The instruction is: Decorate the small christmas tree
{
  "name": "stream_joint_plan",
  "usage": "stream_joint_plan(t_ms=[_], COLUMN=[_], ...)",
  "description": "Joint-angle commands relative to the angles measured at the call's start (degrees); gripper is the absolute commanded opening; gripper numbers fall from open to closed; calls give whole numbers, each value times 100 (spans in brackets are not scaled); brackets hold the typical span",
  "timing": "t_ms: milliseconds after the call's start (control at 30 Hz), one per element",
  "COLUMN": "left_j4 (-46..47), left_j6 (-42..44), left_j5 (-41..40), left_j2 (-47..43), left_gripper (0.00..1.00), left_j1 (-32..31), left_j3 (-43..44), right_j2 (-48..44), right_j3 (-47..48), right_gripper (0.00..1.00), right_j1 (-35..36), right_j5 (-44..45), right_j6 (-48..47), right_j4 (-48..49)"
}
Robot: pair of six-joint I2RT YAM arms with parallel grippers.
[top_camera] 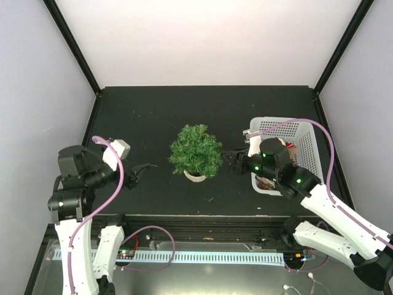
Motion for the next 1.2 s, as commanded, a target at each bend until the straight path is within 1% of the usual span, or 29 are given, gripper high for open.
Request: stream_joint_plan(t_ms=[0, 67, 133, 267, 333, 400, 467, 533, 633, 833, 900, 1000, 1100, 1167], left_j4=[-445, -578, -689, -668, -563, -441, -399, -380, -278, 108, 163, -42, -126, -112], left_j6=[214, 268, 336, 472, 479, 461, 480, 532, 506, 252, 135, 239, 329, 374], left_j5=[-233, -241, -231, -258, -244, -235, -122, 30, 240, 607, 626, 666, 598, 517], left_j2=[290, 444, 567, 688, 751, 837, 982, 1133, 1352, 1733, 1872, 2086, 2186, 2307], left_gripper=[99, 99, 99, 99, 99, 99, 99, 99, 99, 99, 99, 99, 99, 99], left_j1=[28, 30, 27, 25, 19, 17, 12, 11, -6, -70, -117, -144, -160, -158], left_j3=[422, 509, 554, 426, 266, 165, 127, 110, 30, -74, -35, 149, 204, 196], right_j2=[-111, -61, 26, 286, 551, 848, 1046, 1079, 1140, 1212, 1276, 1423, 1490, 1602], right_j3=[366, 440, 456, 341, 300, 484, 640, 617, 555, 506, 519, 631, 679, 771], right_gripper=[72, 73, 74, 74, 74, 73, 73, 72, 70, 61, 58, 54, 53, 53], right_j1=[-107, -324, -768, -1805, -2161, -2227, -2245, -2337, -2481, -2730, -2792, -2949, -3168, -3303], right_j5=[1093, 1215, 1105, 370, -90, -29, 365, 637, 791, 1116, 1137, 1306, 1352, 1540], right_j6=[-8, 109, 232, 303, 287, 225, 231, 320, 472, 615, 711, 872, 1082, 1260], right_j4=[-1190, -1419, -1584, -1548, -1407, -1532, -1803, -1835, -1956, -2418, -2681, -3101, -3381, -3700])
